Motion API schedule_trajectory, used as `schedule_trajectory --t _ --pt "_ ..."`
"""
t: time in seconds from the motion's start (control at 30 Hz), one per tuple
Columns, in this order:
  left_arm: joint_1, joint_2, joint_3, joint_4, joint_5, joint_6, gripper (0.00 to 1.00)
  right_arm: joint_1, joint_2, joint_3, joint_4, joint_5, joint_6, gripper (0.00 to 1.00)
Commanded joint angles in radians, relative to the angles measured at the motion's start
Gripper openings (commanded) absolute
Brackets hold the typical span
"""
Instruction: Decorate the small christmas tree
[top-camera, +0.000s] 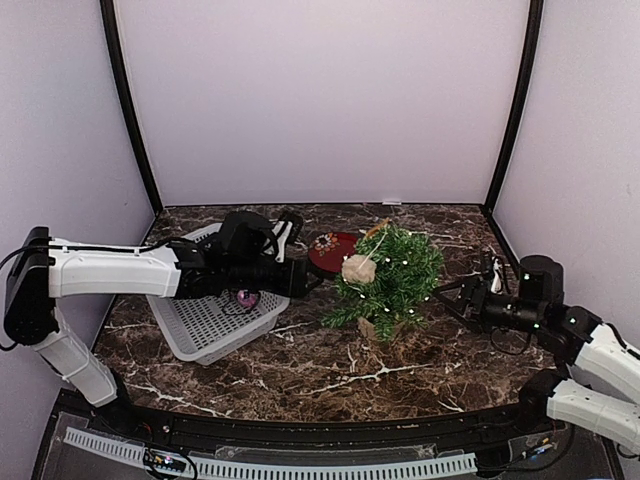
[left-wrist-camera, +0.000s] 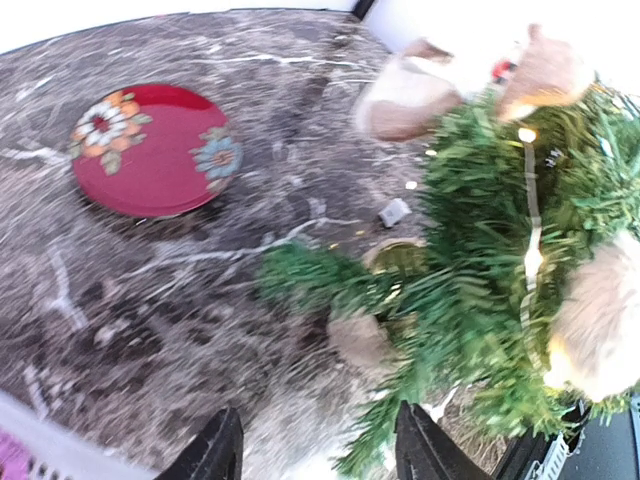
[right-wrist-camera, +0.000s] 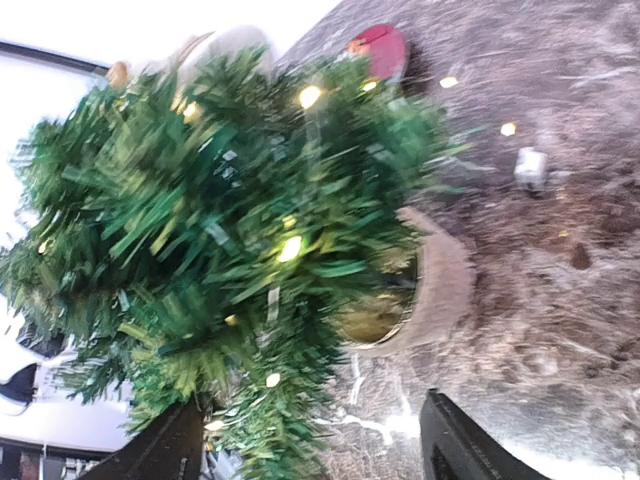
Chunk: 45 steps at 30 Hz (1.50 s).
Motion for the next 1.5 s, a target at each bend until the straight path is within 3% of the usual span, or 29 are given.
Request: schedule_trajectory --t 0.0,0.2,0.43,0.6,0.8,1.23,1.47 --pt "0.057 -0.093 -0.03 -0.17 -0.034 -0.043 0.56 -0.022 -0.004 0.072 -0.066 0.071 -0.028 0.79" --pt "0.204 -0.182 -0.039 -0.353 -0.066 -0.089 0.56 -0.043 0.04 0.18 -0.11 0.108 -0.099 0.84" --pt "0.453 -0.168 -0.114 -0.371 -0.027 -0.104 0.55 -0.118 0.104 0.385 -0.24 0.181 -0.295 0.86" --pt "0.484 -0.029 0.016 -0.458 -0.147 0.005 0.52 -0.139 0.203 0.506 -0.255 0.165 -0.414 0.85" --pt "0.534 0.139 0.119 -0.505 -0.164 0.085 0.42 -0.139 0.29 0.554 -0.191 0.101 -0.465 0.84" --pt "0.583 0.29 0.18 -0.488 -0.136 0.15 0.31 -0.142 0.334 0.612 -0.16 0.05 -0.504 0.83" --pt "0.596 0.32 0.188 -0.488 -0.105 0.168 0.17 -0.142 0.343 0.643 -0.16 0.025 -0.52 0.83"
